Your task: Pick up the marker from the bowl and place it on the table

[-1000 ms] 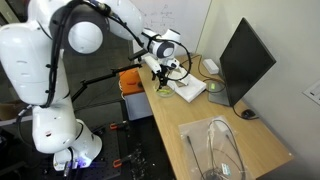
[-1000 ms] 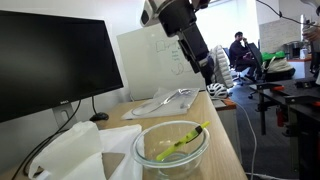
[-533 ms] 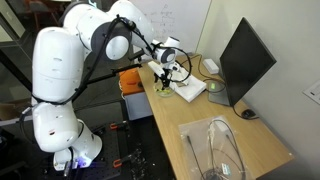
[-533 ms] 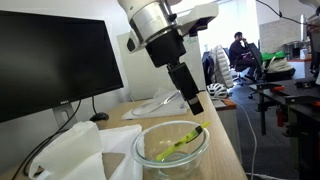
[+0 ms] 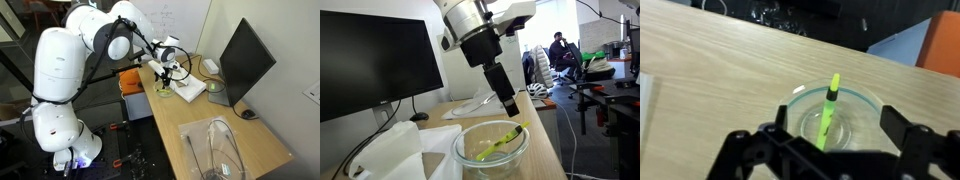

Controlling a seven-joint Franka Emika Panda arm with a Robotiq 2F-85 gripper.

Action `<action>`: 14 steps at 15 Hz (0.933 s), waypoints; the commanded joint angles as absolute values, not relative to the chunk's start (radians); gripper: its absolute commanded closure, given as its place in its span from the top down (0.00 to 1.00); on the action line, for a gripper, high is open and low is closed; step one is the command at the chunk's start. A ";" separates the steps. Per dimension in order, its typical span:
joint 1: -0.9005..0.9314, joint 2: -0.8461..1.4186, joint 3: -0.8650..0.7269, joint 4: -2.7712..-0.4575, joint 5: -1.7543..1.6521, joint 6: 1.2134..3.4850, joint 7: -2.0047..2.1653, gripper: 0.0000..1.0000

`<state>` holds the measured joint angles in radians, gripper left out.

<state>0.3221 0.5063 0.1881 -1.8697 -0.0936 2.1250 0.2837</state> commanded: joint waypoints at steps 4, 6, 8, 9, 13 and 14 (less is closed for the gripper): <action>0.342 0.558 0.173 -1.833 -0.093 2.164 0.285 1.00; 0.347 0.604 0.166 -1.790 -0.092 2.156 0.294 1.00; 0.345 0.657 0.163 -1.739 -0.082 2.139 0.288 1.00; 0.345 0.686 0.161 -1.712 -0.080 2.139 0.285 1.00; 0.345 0.774 0.164 -1.621 -0.069 2.122 0.260 1.00; 0.349 0.792 0.162 -1.602 -0.070 2.113 0.261 1.00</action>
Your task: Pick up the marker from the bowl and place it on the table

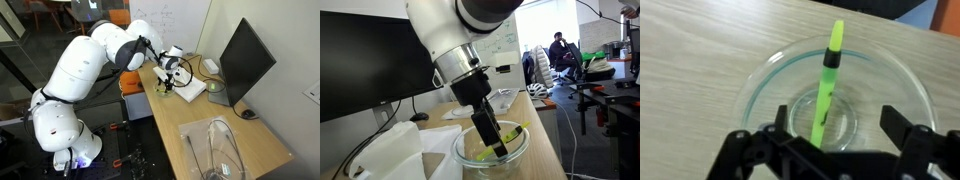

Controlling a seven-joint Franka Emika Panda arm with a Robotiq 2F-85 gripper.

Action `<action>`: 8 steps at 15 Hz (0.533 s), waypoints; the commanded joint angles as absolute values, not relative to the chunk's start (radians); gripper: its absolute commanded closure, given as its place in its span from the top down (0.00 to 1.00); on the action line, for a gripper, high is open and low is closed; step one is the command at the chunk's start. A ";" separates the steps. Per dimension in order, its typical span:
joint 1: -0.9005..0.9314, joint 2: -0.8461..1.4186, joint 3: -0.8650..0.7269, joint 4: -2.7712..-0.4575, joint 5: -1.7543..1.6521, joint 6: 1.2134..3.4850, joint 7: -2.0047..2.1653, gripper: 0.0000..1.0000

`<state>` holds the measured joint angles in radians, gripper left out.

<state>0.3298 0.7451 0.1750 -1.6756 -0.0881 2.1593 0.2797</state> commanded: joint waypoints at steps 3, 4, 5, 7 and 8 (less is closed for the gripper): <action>0.357 0.828 0.160 -1.560 -0.068 2.082 0.264 0.97; 0.358 0.836 0.160 -1.548 -0.067 2.073 0.264 0.92; 0.357 0.842 0.160 -1.538 -0.065 2.066 0.264 0.72; 0.358 0.850 0.160 -1.520 -0.063 2.053 0.265 0.62; 0.357 0.852 0.161 -1.511 -0.060 2.044 0.265 0.53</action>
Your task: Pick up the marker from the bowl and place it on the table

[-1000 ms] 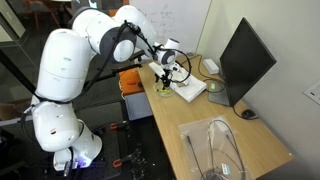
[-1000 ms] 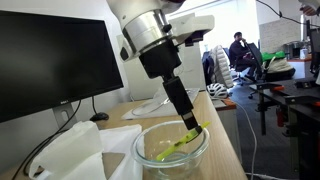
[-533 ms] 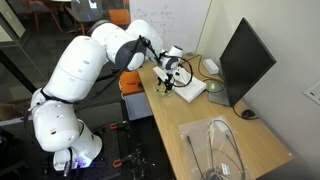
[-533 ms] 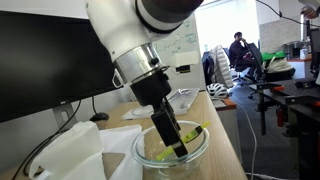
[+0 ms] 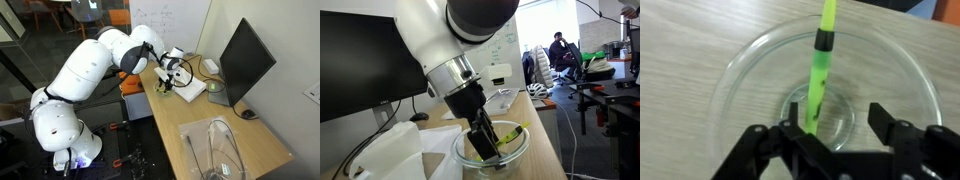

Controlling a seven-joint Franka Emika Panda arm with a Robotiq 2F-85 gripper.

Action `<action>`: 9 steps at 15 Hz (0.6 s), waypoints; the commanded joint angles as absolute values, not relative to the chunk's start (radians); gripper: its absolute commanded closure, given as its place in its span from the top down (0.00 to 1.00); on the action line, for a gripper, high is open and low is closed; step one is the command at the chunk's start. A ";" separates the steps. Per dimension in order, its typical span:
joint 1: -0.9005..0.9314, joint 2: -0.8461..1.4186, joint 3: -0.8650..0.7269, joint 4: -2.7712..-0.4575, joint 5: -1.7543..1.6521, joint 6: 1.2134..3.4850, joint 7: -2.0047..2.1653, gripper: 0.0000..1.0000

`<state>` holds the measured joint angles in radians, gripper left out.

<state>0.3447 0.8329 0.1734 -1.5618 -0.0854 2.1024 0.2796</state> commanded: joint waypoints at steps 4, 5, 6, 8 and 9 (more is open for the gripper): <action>0.353 0.865 0.165 -1.488 -0.042 2.014 0.262 0.21; 0.352 0.863 0.165 -1.489 -0.038 2.014 0.261 0.15; 0.351 0.861 0.166 -1.492 -0.033 2.016 0.261 0.06; 0.345 0.847 0.172 -1.504 -0.021 2.021 0.254 0.00; 0.341 0.842 0.176 -1.506 -0.013 2.021 0.245 0.03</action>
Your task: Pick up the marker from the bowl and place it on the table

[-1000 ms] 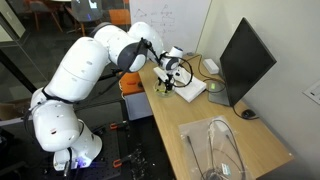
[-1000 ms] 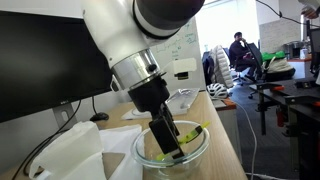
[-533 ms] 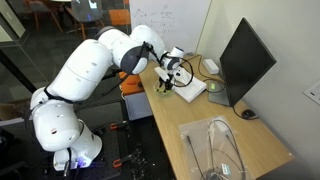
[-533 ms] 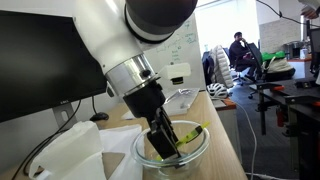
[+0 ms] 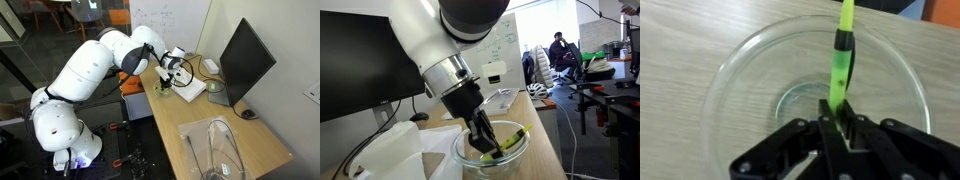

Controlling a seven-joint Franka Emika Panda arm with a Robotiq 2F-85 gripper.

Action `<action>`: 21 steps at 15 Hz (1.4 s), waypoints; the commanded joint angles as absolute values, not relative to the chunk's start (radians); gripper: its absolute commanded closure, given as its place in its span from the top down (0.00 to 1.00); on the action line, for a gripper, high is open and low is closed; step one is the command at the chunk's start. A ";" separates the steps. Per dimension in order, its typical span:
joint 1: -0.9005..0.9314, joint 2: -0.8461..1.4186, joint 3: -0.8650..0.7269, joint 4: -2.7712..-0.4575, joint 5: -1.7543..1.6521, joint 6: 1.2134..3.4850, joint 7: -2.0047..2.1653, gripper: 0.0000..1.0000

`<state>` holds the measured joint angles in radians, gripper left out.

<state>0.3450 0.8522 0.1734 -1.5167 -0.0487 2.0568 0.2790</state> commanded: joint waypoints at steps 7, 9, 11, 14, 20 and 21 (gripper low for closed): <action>0.335 0.747 0.175 -1.548 -0.056 1.919 0.075 0.04; 0.334 0.707 0.168 -1.574 -0.122 1.904 -0.010 0.04; 0.327 0.670 0.159 -1.614 -0.197 1.937 -0.084 0.04; 0.285 0.618 0.158 -1.695 -0.255 2.049 -0.157 0.04; 0.109 0.557 0.194 -1.889 -0.179 2.360 -0.393 0.04; 0.082 0.555 0.198 -1.916 -0.170 2.397 -0.431 0.04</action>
<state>0.1462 0.6076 0.1706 -1.8084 -0.2067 2.2856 -0.3460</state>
